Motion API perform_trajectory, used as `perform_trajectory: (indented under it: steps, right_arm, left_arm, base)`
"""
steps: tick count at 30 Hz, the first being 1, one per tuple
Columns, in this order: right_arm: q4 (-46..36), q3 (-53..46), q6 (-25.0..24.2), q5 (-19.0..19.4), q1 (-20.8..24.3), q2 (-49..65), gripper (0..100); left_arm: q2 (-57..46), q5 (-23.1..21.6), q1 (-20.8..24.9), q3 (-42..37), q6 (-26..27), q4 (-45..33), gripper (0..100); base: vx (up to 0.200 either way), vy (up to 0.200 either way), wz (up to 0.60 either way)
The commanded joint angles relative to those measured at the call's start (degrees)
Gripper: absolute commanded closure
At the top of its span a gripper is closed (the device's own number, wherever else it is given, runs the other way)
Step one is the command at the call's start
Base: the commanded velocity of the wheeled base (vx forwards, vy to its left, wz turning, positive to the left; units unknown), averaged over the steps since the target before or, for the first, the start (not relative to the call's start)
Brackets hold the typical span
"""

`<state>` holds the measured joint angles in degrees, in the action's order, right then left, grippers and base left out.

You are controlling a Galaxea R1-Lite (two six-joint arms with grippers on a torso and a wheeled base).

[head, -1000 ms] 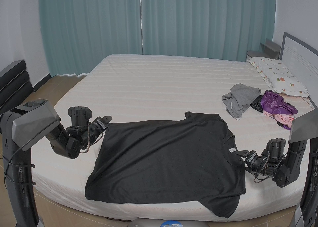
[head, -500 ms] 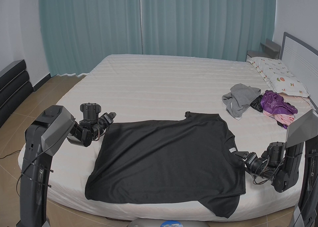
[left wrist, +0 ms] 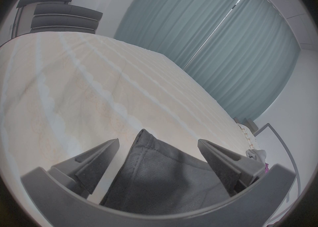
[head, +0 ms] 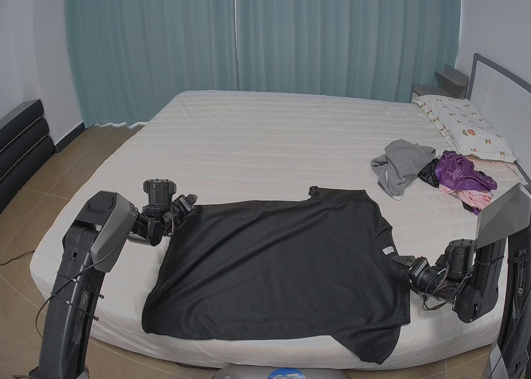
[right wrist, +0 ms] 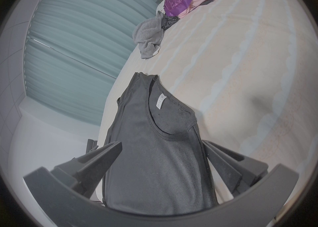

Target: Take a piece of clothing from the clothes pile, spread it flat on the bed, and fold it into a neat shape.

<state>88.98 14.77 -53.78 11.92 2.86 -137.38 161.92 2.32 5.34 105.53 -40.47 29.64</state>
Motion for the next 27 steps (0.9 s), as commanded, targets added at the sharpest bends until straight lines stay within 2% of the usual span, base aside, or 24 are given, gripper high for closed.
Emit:
perform_trajectory:
  steps: [1, 5, 12, 20, 27]
  right_arm:
    - [0.41, -0.01, 0.00, 0.03, 0.04, -0.09, 0]
    - [0.49, -0.01, 0.00, 0.03, 0.04, -0.09, 0]
    - [0.49, 0.08, -0.18, 0.12, -0.14, 0.00, 0]
    - [0.49, 0.08, -0.18, 0.12, -0.14, 0.00, 0]
    - [0.58, 0.96, -0.09, -0.06, -0.49, 0.09, 0]
  left_arm:
    - [1.39, -0.03, 0.20, 0.73, -0.04, -0.02, 100]
    - [1.39, 0.06, 0.20, 1.08, -0.13, 0.60, 100]
    - [2.97, 3.05, -0.15, 9.06, -1.19, 0.77, 100]
    - [3.23, 5.59, -0.94, 9.06, -1.10, 8.42, 100]
    - [3.14, 7.53, -2.00, 9.06, -1.28, 10.53, 100]
  base:
    - [0.000, 0.000, 0.00]
    - [0.000, 0.000, 0.00]
    - [0.000, 0.000, 0.00]
    - [0.000, 0.000, 0.00]
    - [0.000, 0.000, 0.00]
